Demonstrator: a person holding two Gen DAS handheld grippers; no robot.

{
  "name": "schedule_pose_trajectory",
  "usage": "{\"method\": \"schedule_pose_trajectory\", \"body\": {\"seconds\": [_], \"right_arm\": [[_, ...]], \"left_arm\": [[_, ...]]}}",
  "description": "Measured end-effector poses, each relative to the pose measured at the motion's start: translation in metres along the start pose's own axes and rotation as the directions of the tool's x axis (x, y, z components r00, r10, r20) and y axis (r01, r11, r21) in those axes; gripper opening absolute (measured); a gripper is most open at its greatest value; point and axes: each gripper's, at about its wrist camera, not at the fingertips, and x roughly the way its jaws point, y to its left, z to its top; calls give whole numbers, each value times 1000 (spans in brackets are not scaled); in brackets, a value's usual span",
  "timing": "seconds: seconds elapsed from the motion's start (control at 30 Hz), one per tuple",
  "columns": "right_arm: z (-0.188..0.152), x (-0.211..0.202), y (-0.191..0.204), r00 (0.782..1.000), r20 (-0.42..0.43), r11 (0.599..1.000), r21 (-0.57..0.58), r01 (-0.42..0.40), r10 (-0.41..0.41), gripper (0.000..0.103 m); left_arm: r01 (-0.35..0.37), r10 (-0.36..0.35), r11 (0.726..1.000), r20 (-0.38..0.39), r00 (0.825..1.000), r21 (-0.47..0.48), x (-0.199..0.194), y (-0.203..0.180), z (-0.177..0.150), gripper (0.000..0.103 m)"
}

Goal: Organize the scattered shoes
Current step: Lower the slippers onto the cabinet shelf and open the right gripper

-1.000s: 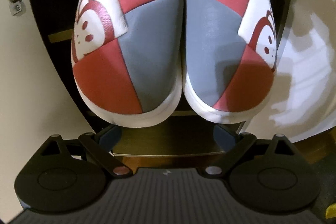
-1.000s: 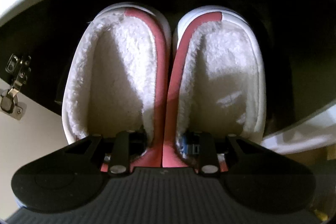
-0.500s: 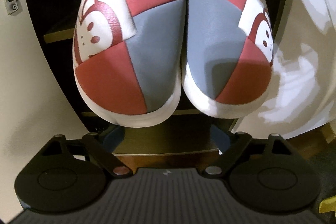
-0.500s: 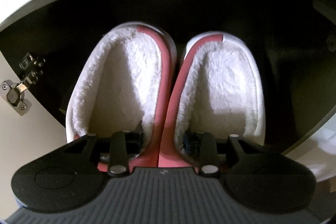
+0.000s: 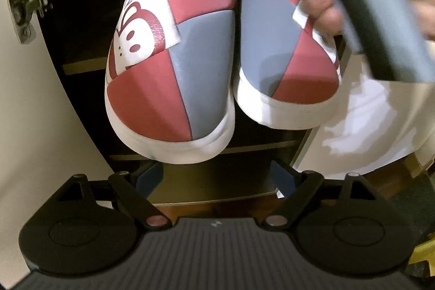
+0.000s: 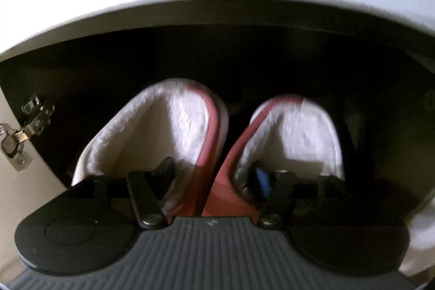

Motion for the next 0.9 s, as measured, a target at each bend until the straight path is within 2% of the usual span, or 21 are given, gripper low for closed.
{"method": "schedule_pose_trajectory", "body": {"seconds": [0.07, 0.13, 0.23, 0.27, 0.33, 0.43, 0.47, 0.6, 0.67, 0.73, 0.83, 0.9], "right_arm": [[-1, 6, 3, 999, 50, 1000, -11, 11, -11, 69], [1, 6, 10, 992, 127, 997, -74, 20, -11, 69], [5, 6, 21, 983, 176, 990, -122, 77, -55, 73], [5, 7, 24, 979, 190, 988, -125, 94, -70, 78], [4, -4, 28, 964, 255, 980, -162, 116, -72, 101], [0, -18, 38, 931, 357, 941, -284, 186, -76, 102], [0, -24, 61, 926, 369, 939, -286, 193, -78, 102], [-7, -45, 49, 969, 244, 977, -193, 89, -40, 99], [-14, -58, 42, 982, 185, 987, -149, 63, -34, 88], [-21, -72, 35, 991, 131, 993, -105, 48, -34, 87], [-37, -71, 21, 999, 44, 999, -9, 32, -32, 83], [-47, -58, 7, 999, -34, 998, 61, 13, -11, 72]], "left_arm": [[1, -1, 1000, 2, 1000, -4, -6, 2, -2, 87], [8, -8, 1000, 0, 1000, -20, -12, 6, -3, 87], [29, -29, 997, -8, 1000, -68, -19, 16, -5, 87], [28, -29, 997, -7, 1000, -66, -22, 17, -6, 87], [-6, 7, 1000, 49, 999, -4, -36, 11, -11, 87], [-28, 26, 999, 59, 998, 37, -47, 7, -16, 89], [-30, 28, 999, 56, 998, 44, -48, 7, -18, 89], [-47, 43, 995, 50, 998, 93, -52, 9, -32, 89], [-52, 47, 992, 44, 998, 117, -55, 9, -39, 89], [-54, 49, 989, 41, 998, 141, -73, -25, -48, 89], [-58, 53, 985, 33, 998, 162, -44, -15, -19, 89], [-59, 56, 983, 24, 998, 174, -28, -14, 2, 89]]}}
